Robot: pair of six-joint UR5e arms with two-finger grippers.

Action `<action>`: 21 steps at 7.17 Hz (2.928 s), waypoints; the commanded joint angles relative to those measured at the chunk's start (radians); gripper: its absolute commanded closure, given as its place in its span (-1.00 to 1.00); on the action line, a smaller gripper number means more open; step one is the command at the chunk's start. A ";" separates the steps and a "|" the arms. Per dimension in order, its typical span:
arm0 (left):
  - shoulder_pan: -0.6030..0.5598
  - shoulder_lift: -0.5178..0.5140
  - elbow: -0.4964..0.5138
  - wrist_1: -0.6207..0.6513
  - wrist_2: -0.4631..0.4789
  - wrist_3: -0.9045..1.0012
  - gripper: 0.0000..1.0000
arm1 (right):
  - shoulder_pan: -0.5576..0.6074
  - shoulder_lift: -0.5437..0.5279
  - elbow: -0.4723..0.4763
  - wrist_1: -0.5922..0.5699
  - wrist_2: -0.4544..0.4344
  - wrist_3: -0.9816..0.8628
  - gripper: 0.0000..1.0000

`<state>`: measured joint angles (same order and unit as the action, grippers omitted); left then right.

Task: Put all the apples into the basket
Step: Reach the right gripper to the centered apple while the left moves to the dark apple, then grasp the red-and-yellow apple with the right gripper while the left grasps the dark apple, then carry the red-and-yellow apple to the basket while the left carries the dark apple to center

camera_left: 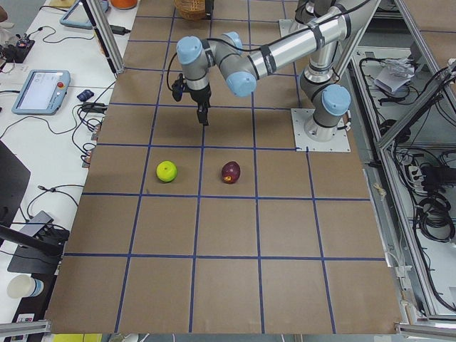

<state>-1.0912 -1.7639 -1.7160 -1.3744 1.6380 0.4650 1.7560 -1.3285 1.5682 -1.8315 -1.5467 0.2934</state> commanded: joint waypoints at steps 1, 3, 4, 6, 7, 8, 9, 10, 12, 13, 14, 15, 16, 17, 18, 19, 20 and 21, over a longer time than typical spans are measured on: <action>0.172 -0.048 -0.027 0.023 0.002 0.230 -1.00 | 0.110 0.174 -0.121 -0.018 -0.004 0.134 -1.00; 0.197 -0.089 -0.077 0.077 0.047 0.280 -1.00 | 0.154 0.242 -0.134 -0.050 0.007 0.208 -1.00; 0.217 -0.095 -0.108 0.121 0.066 0.328 -1.00 | 0.157 0.273 -0.135 -0.069 0.008 0.205 -1.00; 0.238 -0.115 -0.137 0.163 0.069 0.343 -1.00 | 0.158 0.320 -0.134 -0.094 0.010 0.205 -1.00; 0.237 -0.117 -0.155 0.163 0.069 0.343 -1.00 | 0.158 0.327 -0.134 -0.094 0.008 0.199 -1.00; 0.237 -0.123 -0.163 0.163 0.069 0.342 -1.00 | 0.158 0.331 -0.134 -0.097 0.008 0.195 -1.00; 0.238 -0.134 -0.168 0.163 0.071 0.342 -1.00 | 0.158 0.344 -0.134 -0.112 0.008 0.196 -1.00; 0.237 -0.147 -0.171 0.197 0.081 0.340 -1.00 | 0.158 0.356 -0.134 -0.130 0.010 0.196 -1.00; 0.237 -0.166 -0.188 0.215 0.094 0.339 -1.00 | 0.158 0.371 -0.134 -0.130 0.019 0.191 -1.00; 0.237 -0.167 -0.209 0.234 0.092 0.334 -1.00 | 0.158 0.382 -0.134 -0.130 0.019 0.188 -1.00; 0.237 -0.167 -0.223 0.254 0.091 0.331 -1.00 | 0.157 0.396 -0.135 -0.135 0.019 0.193 -1.00; 0.237 -0.169 -0.229 0.264 0.092 0.339 -1.00 | 0.158 0.408 -0.126 -0.184 0.019 0.193 -1.00; 0.235 -0.167 -0.228 0.270 0.091 0.334 -1.00 | 0.157 0.429 -0.126 -0.242 0.017 0.169 -0.66; 0.232 -0.160 -0.223 0.270 0.089 0.336 -0.86 | 0.157 0.428 -0.129 -0.241 0.019 0.149 0.58; 0.228 -0.138 -0.221 0.270 0.088 0.337 -0.54 | 0.157 0.417 -0.132 -0.236 0.020 0.150 1.00; 0.226 -0.134 -0.217 0.268 0.088 0.340 -0.20 | 0.154 0.391 -0.132 -0.220 0.022 0.156 1.00; 0.223 -0.132 -0.217 0.268 0.088 0.342 0.04 | 0.131 0.329 -0.142 -0.144 0.022 0.153 1.00; 0.221 -0.129 -0.215 0.268 0.088 0.342 0.12 | 0.096 0.268 -0.143 -0.091 0.010 0.147 1.00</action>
<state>-0.8671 -1.8973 -1.9331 -1.1058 1.7258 0.8059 1.8870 -0.9886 1.4296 -1.9905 -1.5277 0.4456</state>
